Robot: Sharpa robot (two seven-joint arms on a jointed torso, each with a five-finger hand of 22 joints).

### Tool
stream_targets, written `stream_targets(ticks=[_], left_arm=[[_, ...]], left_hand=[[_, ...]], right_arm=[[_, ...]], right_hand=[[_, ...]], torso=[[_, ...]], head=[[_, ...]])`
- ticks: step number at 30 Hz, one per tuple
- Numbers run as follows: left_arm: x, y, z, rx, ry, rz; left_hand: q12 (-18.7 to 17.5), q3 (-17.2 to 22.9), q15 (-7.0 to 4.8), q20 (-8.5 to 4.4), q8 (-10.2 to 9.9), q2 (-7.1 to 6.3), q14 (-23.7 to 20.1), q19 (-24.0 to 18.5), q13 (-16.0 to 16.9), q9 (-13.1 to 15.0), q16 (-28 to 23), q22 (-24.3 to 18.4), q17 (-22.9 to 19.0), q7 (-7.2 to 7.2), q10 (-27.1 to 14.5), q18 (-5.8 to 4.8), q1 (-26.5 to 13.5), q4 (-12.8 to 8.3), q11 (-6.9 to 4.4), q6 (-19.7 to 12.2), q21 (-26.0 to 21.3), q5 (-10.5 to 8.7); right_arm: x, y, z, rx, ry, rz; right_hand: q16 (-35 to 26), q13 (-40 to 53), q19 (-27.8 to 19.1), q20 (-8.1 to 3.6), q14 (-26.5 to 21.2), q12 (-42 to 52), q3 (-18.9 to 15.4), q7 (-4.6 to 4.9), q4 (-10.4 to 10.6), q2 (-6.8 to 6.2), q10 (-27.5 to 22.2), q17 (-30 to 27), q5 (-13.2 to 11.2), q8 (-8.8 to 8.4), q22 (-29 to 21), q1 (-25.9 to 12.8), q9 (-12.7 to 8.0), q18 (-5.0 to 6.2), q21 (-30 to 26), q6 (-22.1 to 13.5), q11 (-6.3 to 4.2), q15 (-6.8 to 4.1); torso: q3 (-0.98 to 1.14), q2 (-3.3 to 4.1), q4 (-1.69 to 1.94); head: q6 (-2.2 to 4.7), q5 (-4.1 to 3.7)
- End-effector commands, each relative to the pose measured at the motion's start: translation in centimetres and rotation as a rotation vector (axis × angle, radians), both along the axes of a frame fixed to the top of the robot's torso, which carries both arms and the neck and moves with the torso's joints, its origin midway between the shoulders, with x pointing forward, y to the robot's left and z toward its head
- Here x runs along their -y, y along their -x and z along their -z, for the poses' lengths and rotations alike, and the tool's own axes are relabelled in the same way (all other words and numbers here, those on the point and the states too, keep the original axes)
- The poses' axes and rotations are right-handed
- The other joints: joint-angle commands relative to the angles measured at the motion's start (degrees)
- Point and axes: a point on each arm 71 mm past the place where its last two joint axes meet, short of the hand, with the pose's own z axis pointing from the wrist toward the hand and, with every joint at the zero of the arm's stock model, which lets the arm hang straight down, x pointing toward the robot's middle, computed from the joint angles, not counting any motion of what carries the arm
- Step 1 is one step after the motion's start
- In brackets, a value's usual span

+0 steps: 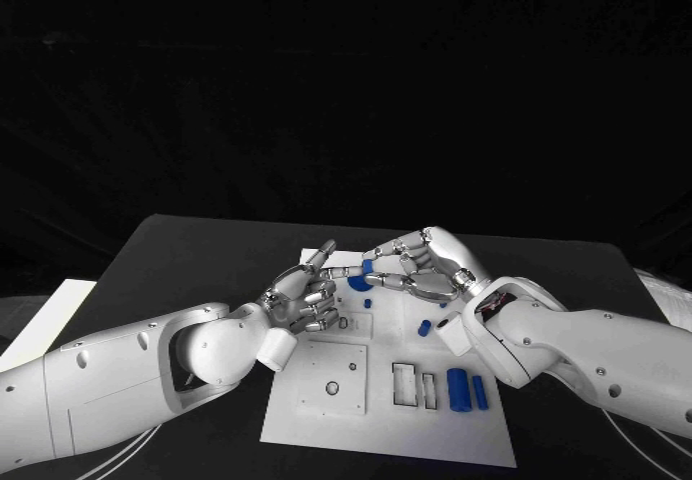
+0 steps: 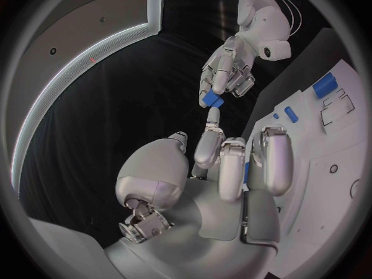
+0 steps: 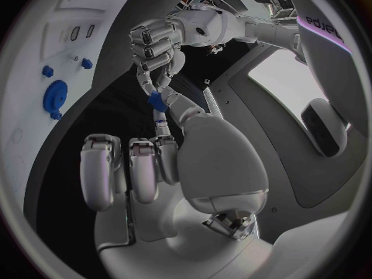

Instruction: Assemble the parts on the task board

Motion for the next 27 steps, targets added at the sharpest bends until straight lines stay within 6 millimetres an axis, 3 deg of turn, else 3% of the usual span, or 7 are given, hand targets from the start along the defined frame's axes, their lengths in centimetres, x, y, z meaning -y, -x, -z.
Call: stream_targets(ticks=[1, 10, 27], left_arm=[[0.0, 0.0, -0.1, 0.001, 0.001, 0.003], [-0.3, -0.4, 0.3, 0.002, -0.047, -0.037], [0.4, -0.3, 0.3, -0.007, -0.046, -0.005]], left_hand=[[-0.2, 0.1, -0.51, -0.41, -0.1, -0.17, 6.0, 1.0, -0.4, 0.1, 0.2, 0.0, 15.1, 0.03, 0.0, -0.37, 0.9, -0.3, -0.04, -0.3, 0.2, 0.30], [-2.4, -0.4, 0.19, 0.12, -1.7, -1.02, 6.0, 0.3, -3.6, 0.0, 0.2, -1.5, 15.1, 1.09, -2.4, -0.10, 1.8, -0.1, 0.87, -3.3, -0.7, 0.23], [-2.5, -0.6, 0.32, 0.26, -1.8, -1.19, 6.0, 0.3, -3.7, 0.0, 0.2, -1.6, 15.1, 1.24, -2.6, -0.08, 1.8, 0.0, 1.01, -3.6, -0.8, 0.21]], right_arm=[[-0.2, 0.2, -0.1, 0.013, 0.009, -0.015], [-0.6, 0.8, -0.4, 0.018, -0.004, -0.038], [-1.3, 0.7, -0.2, 0.014, -0.003, -0.058]], right_hand=[[0.2, 9.8, 1.0, 0.43, 5.4, 0.3, 0.0, 0.08, 0.2, 0.15, 1.9, 13.1, 0.2, 0.20, 3.2, -0.2, 0.0, -0.41, 0.2, 0.6, 0.21, 0.32], [0.2, 9.7, 1.0, 0.43, 5.4, 0.2, 0.0, 0.03, 0.2, 0.25, 1.8, 13.1, 0.2, 0.22, 3.2, -0.2, 0.1, -0.41, 0.2, 0.7, 0.18, 0.30], [0.2, 9.7, 1.0, 0.43, 5.4, 0.3, 0.0, 0.02, 0.2, 0.26, 1.8, 13.0, 0.2, 0.21, 3.2, -0.2, 0.1, -0.40, 0.2, 0.7, 0.17, 0.30]], torso=[[0.01, 0.02, 0.02], [0.07, 0.07, -0.01], [-0.01, 0.03, -0.01]], head=[[0.07, 0.02], [0.18, 0.11], [-0.13, 0.19]])
